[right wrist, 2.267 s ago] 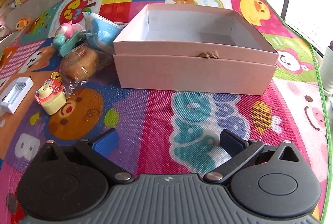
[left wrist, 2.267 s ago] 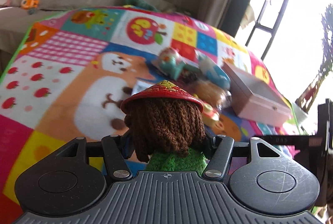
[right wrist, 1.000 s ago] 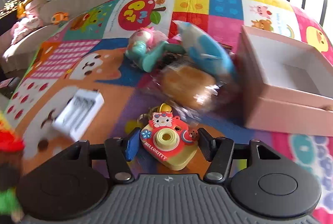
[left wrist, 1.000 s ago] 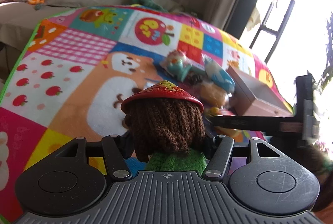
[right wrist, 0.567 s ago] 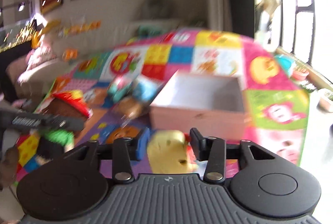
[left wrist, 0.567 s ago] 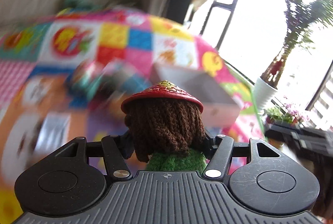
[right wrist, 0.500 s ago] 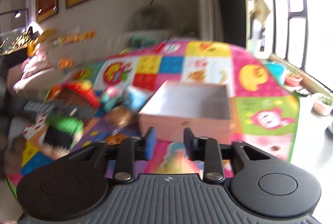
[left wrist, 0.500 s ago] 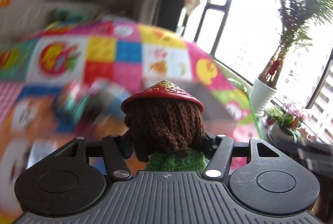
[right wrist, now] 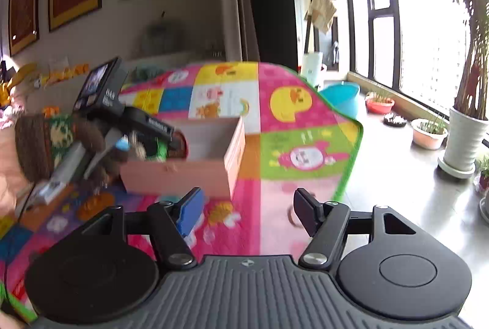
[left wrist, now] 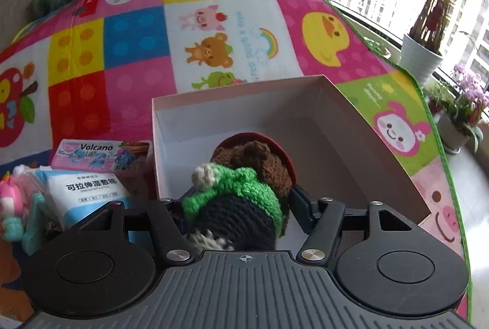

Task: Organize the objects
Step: 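Lower the doll into the pink box while the right tool grasps the Hello Kitty toy, then place the yellow Hello Kitty toy into the pink box with the right tool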

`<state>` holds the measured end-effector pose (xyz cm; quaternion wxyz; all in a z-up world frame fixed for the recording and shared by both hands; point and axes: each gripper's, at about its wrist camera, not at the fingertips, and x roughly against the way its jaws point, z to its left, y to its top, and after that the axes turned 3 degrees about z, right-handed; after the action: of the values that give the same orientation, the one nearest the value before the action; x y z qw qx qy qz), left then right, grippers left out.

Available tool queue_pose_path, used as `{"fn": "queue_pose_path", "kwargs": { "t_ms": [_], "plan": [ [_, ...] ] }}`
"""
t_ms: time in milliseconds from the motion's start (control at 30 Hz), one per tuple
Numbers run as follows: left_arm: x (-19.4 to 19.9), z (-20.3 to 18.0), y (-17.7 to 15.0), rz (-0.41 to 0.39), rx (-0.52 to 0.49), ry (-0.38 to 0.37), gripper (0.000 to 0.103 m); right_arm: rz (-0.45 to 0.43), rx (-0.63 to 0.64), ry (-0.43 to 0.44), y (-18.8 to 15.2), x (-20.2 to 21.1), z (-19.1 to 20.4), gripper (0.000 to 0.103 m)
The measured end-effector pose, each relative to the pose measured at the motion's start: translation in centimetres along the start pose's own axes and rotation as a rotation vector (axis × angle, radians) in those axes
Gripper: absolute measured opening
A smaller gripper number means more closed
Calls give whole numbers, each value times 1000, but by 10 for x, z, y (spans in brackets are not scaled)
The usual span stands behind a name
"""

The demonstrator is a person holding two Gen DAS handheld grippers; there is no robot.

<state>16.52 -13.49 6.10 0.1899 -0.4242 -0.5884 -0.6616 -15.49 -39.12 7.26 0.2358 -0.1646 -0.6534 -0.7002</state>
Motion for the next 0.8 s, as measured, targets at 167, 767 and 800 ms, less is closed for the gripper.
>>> {"fn": "queue_pose_path", "kwargs": {
  "t_ms": [167, 767, 800],
  "plan": [
    [39, 24, -1, -215, 131, -31, 65, 232, 8, 168, -48, -14, 26, 67],
    [133, 68, -192, -265, 212, -180, 65, 63, 144, 132, 75, -38, 81, 43],
    [136, 69, -197, -270, 213, -179, 65, 32, 151, 131, 96, -45, 87, 43]
  ]
}}
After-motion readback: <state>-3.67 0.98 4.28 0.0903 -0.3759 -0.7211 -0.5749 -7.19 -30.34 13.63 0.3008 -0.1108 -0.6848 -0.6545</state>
